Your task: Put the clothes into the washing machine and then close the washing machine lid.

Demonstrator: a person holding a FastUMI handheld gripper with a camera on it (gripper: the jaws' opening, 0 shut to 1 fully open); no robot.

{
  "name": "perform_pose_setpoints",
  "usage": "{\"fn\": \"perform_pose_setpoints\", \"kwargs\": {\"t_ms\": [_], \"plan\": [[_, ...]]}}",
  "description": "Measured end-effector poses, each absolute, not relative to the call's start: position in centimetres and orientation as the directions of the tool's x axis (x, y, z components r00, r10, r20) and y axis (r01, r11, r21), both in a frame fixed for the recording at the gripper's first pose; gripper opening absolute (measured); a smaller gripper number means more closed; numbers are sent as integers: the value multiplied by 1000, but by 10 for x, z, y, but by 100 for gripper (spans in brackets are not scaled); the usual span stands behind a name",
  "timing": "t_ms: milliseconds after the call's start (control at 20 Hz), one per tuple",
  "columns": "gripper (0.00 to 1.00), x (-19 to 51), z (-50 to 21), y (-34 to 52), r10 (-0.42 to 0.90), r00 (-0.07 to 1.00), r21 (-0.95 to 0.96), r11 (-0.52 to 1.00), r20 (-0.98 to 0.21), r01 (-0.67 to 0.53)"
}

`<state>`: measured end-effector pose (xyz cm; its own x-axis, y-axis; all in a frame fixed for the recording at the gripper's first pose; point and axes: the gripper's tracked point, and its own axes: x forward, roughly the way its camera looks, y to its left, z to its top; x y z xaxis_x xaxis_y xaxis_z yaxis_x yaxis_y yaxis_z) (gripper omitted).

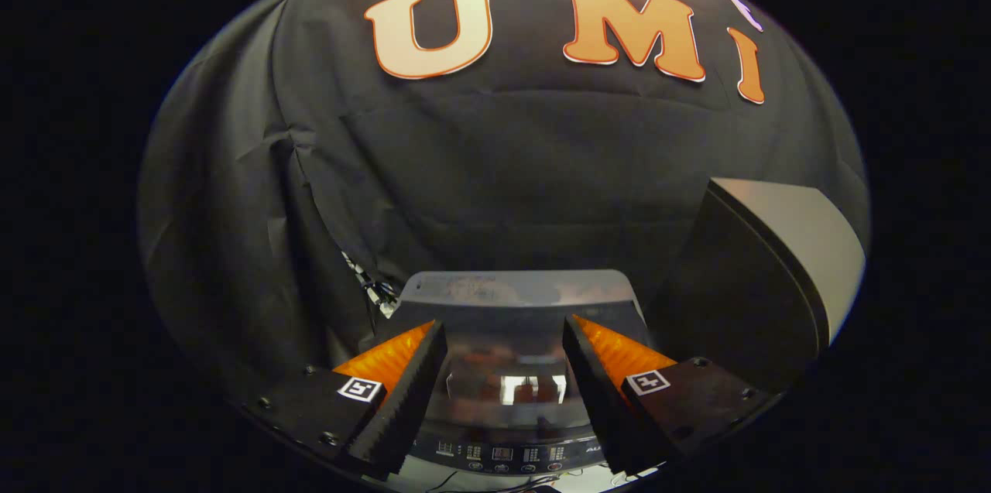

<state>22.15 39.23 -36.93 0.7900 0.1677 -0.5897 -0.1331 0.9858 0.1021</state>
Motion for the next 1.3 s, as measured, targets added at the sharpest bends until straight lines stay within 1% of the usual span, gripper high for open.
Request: {"fn": "perform_pose_setpoints", "kwargs": {"t_ms": [250, 500, 600, 700, 900, 1200, 1300], "plan": [[99, 207, -381, 388, 170, 776, 113, 985, -607, -127], [99, 200, -362, 384, 184, 785, 121, 983, -592, -139], [99, 192, -338, 382, 196, 795, 122, 981, -575, -154], [99, 185, -305, 377, 210, 820, 110, 978, -532, -178], [98, 159, -232, 345, 234, 858, 118, 972, -457, -203], [98, 116, -128, 271, 197, 923, 89, 980, -330, -177], [98, 103, -104, 243, 181, 938, 86, 983, -297, -162]]}}
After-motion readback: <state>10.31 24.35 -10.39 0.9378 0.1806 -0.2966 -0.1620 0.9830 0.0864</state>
